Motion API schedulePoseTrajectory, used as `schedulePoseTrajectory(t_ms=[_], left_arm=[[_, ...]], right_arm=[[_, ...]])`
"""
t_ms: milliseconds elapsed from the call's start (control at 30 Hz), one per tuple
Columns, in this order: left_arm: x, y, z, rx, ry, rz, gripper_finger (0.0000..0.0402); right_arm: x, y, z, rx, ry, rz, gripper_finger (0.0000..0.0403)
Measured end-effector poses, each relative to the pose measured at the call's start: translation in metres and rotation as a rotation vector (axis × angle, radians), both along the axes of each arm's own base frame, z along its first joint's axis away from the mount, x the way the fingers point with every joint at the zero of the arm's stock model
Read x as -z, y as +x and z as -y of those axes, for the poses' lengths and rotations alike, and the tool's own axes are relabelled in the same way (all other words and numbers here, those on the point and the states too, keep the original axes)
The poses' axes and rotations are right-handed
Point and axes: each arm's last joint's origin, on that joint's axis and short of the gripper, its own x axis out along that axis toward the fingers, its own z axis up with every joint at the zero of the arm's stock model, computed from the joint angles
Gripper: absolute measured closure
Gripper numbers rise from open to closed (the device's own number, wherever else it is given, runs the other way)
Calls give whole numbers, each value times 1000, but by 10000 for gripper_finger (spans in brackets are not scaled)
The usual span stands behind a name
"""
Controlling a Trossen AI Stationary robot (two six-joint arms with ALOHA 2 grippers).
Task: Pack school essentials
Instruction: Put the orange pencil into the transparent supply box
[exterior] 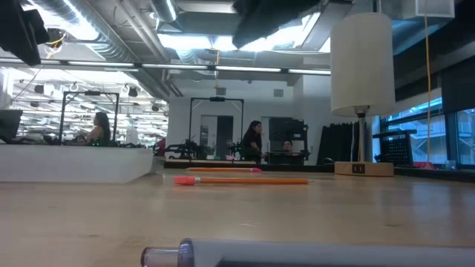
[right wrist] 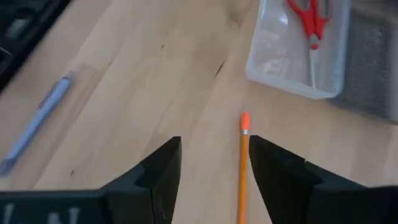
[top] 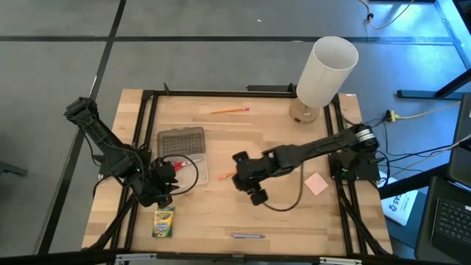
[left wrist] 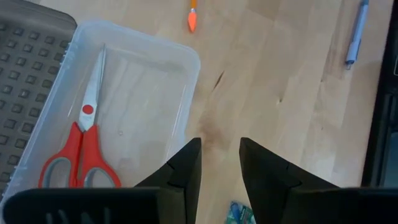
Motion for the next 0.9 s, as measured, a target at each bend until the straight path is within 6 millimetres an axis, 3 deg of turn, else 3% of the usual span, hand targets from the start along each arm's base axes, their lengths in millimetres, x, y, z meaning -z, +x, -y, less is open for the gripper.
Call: schedulePoseTrajectory(t_ms=[233,533,900], left_arm=[[0,-2,2,17,7,4,298],[0,-2,2,11,3,6,299],[0,-1,2,4,8,18,300]], right_arm=[[42,38,10,48,7,14,224],[87,71,33,83,42,-8,229],[120,79,45,113,36,-58,229]])
